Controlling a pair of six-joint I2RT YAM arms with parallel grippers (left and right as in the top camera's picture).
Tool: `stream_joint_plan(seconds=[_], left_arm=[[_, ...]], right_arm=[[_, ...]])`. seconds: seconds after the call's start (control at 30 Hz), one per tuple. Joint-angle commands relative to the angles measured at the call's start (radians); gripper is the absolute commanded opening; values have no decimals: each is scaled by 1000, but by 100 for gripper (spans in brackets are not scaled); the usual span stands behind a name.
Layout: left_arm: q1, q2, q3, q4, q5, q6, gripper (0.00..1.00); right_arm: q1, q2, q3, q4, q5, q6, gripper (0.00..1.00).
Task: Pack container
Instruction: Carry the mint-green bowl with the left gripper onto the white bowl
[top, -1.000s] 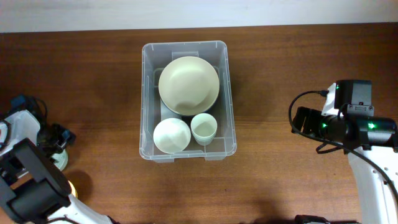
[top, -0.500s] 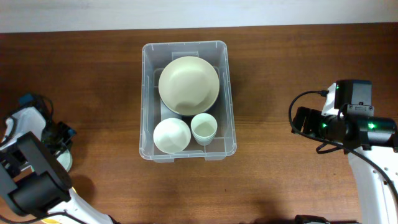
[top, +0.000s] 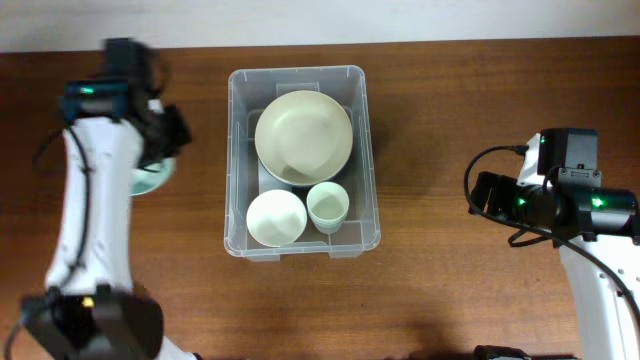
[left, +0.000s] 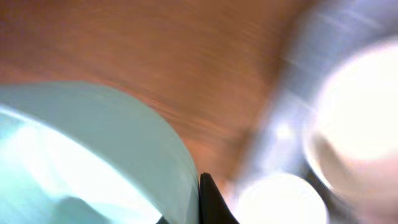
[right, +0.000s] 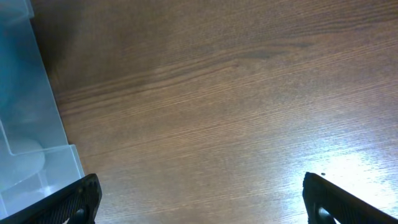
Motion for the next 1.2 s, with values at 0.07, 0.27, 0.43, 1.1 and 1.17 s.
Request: stream_joint_plan(seconds=[0.07,0.27,0.43,1.1,1.17], left_arm=[[-267,-42,11,-62,11,-36,1],[-464,-42,-2,-64,10,-105,0],[-504,-42,-111,-25,54,-144,0],[-574,51,-270,123,89,-117,42],[-568,48,-253,115,89,-117,43]], right_arm=[[3,-4,4,-7,12,4,99],[3,-4,4,-8,12,4,99],[3,-4,4,-8,12,4,99],[3,-4,4,-8,12,4,99],[3,-4,4,-8,12,4,99]])
